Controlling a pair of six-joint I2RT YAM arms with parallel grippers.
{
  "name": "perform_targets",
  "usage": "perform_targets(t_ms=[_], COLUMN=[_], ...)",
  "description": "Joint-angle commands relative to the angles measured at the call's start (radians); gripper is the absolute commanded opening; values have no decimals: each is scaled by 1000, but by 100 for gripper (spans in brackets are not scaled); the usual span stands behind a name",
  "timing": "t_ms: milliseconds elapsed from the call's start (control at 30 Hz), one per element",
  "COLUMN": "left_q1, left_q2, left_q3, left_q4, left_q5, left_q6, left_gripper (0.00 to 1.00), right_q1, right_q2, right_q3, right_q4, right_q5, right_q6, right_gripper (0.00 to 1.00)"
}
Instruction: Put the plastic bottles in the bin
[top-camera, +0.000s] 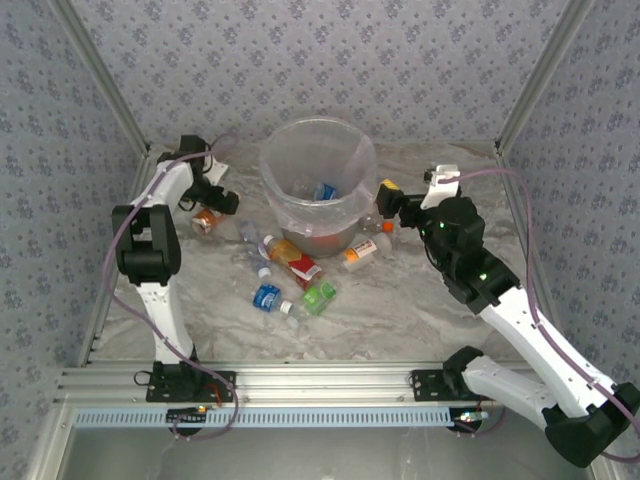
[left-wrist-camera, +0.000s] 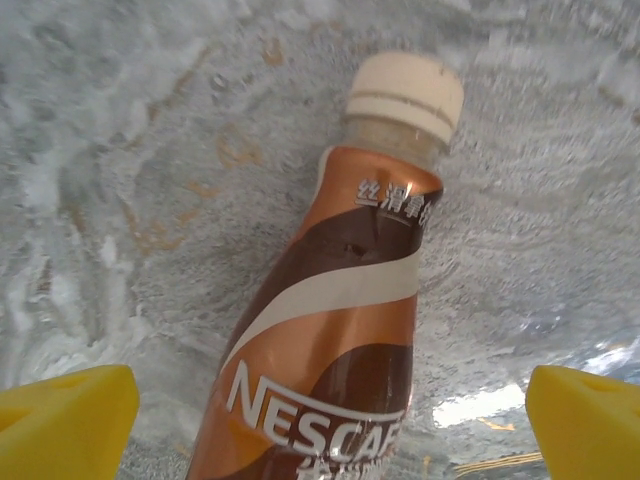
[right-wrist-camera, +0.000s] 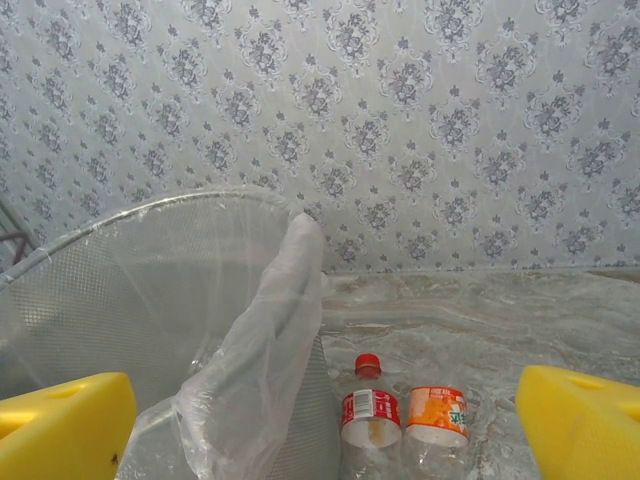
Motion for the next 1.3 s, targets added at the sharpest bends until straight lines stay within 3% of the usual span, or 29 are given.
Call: perform_targets(t_ms=[0,367,567,867,1033,1267], left_q1=[13,14,14,17,19,58], left_q2=[28,108,123,121,100,3], left_q3=[27,56,52,76,89,61], left_q4=[-51,-95,-85,-67,-62,-16], left_q5=[11,-61,-60,-48,-5,165], left_q6=[131,298,305,275,248,180], left_gripper=[100,95,84,59,48,46], right_q1=[-10,-26,-35,-46,-51,-58], right_q2=[-15,-14,-13,-14,-13,-14], right_q3=[-16,-17,-17,-16,-16,-16], right_q4=[-12,-36,-46,-64,-64,-76], right_q5=[28,31,31,30,24,19], right_q6=[24,35,41,43,45,49], right_gripper=[100,100,100,100,100,100])
